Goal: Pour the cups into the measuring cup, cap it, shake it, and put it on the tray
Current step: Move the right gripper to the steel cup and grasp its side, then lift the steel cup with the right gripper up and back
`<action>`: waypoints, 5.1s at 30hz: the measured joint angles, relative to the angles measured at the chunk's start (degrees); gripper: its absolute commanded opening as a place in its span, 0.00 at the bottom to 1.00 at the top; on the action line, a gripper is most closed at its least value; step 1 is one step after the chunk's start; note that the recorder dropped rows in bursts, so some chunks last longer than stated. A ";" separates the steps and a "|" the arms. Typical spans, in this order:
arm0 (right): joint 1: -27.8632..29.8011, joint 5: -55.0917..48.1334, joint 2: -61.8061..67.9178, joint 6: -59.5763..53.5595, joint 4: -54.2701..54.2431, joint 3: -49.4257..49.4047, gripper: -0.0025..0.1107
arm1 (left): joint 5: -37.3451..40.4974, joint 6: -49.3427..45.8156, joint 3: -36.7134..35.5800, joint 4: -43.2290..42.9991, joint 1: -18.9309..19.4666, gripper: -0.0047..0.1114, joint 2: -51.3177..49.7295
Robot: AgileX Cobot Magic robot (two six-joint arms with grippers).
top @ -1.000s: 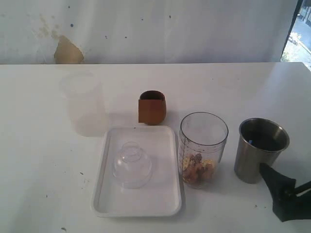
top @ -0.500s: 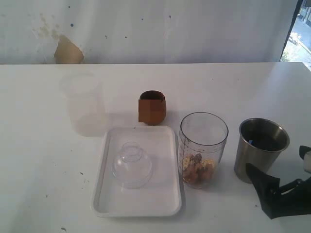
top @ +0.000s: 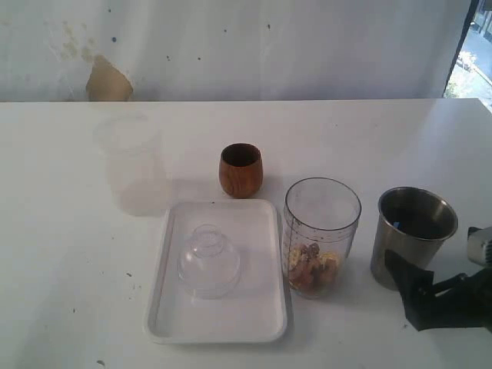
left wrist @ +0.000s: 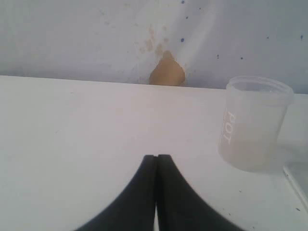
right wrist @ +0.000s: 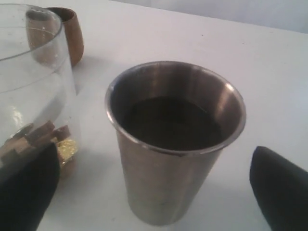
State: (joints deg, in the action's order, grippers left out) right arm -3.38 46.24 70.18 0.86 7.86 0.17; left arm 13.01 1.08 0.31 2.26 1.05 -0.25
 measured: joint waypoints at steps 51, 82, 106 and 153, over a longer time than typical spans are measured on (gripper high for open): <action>-0.14 22.65 34.55 -2.98 -3.09 9.60 0.93 | 0.24 0.00 0.00 0.00 0.00 0.04 0.00; -0.14 18.30 34.55 5.51 -3.09 12.60 0.93 | 0.24 0.00 0.00 0.00 0.00 0.04 0.00; -0.14 16.87 34.55 5.51 -3.09 13.03 0.87 | 0.24 0.00 0.00 0.00 0.00 0.04 0.00; -0.14 10.85 25.77 2.56 -3.09 14.94 0.02 | 0.24 0.00 0.00 0.00 0.00 0.04 0.00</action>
State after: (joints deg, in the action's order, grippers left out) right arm -3.52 57.09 95.95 3.42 4.76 15.11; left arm 13.25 1.08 0.31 2.26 1.05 -0.25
